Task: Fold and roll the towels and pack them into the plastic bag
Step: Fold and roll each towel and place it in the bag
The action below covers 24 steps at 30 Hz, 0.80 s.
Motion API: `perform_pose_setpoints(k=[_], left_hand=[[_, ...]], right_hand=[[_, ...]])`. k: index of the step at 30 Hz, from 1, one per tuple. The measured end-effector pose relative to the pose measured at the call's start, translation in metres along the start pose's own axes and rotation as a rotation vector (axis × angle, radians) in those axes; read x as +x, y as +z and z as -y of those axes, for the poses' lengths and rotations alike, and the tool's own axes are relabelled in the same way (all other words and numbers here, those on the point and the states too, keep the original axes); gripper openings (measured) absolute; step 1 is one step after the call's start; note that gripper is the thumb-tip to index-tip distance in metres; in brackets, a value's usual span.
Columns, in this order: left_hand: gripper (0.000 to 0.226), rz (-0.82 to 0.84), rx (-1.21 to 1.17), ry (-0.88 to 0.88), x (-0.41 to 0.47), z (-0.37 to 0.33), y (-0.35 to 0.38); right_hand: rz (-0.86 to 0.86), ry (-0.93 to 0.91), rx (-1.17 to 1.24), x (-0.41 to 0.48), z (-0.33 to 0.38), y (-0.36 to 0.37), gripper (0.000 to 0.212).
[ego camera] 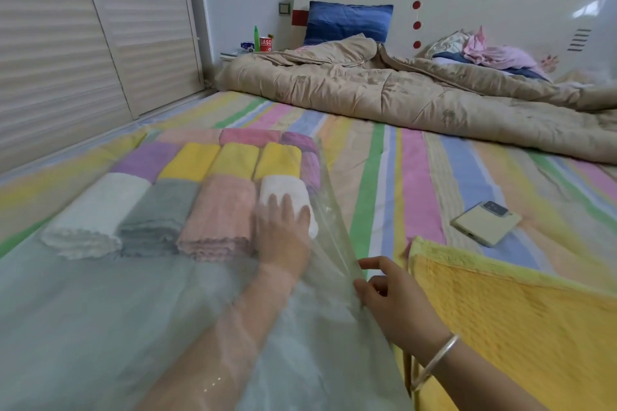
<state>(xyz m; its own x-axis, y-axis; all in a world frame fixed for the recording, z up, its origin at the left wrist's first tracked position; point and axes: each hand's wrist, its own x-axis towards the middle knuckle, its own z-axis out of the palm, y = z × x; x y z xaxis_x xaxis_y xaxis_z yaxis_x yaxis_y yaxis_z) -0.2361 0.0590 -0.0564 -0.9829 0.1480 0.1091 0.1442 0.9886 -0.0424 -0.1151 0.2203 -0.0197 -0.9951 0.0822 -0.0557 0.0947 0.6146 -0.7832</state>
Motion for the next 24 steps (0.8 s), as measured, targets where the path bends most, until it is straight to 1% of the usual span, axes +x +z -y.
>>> perform_pose_setpoints(k=[2, 4, 7, 9, 12, 13, 15, 17, 18, 19, 21, 22, 24], left_hand=[[0.048, -0.009, -0.047, -0.027, 0.003, -0.001, 0.001], [0.054, -0.078, -0.006, -0.012, 0.000, 0.002, 0.004], [0.069, -0.072, -0.132, 0.047, -0.024, 0.008, 0.007], [0.068, -0.088, -0.197, 0.102, -0.060, 0.003, 0.005], [0.055, -0.003, -0.238, 0.199, -0.130, -0.010, 0.007], [0.057, 0.004, -0.242, 0.188, -0.155, -0.015, 0.009], [0.063, -0.053, -0.196, 0.173, -0.203, -0.026, -0.003], [0.063, 0.055, -0.232, 0.169, -0.249, -0.045, -0.038], [0.068, 0.157, -0.193, 0.196, -0.269, -0.056, -0.059], [0.068, 0.194, -0.220, 0.246, -0.288, -0.064, -0.079], [0.052, 0.129, -0.217, 0.287, -0.310, -0.087, -0.108], [0.044, 0.066, -0.225, 0.299, -0.315, -0.101, -0.122], [0.039, -0.055, -0.322, 0.363, -0.317, -0.133, -0.133]], right_hand=[[0.006, 0.007, 0.018, 0.001, -0.003, 0.000, 0.019], [0.009, 0.012, 0.025, 0.001, -0.005, 0.000, 0.019], [0.003, 0.026, 0.036, -0.002, -0.008, -0.003, 0.022], [0.000, 0.041, 0.046, -0.010, -0.009, -0.008, 0.024], [-0.050, 0.050, 0.109, -0.030, -0.013, -0.024, 0.024], [-0.069, 0.055, 0.118, -0.039, -0.015, -0.031, 0.024], [-0.091, 0.069, 0.124, -0.063, -0.022, -0.048, 0.021], [-0.089, 0.080, 0.112, -0.093, -0.034, -0.068, 0.017], [-0.085, 0.091, 0.099, -0.109, -0.042, -0.080, 0.016], [-0.084, 0.107, 0.075, -0.125, -0.051, -0.093, 0.016], [-0.103, 0.140, -0.019, -0.155, -0.077, -0.122, 0.014], [-0.133, 0.160, -0.071, -0.171, -0.092, -0.138, 0.013], [-0.228, 0.224, -0.155, -0.203, -0.123, -0.174, 0.011]])
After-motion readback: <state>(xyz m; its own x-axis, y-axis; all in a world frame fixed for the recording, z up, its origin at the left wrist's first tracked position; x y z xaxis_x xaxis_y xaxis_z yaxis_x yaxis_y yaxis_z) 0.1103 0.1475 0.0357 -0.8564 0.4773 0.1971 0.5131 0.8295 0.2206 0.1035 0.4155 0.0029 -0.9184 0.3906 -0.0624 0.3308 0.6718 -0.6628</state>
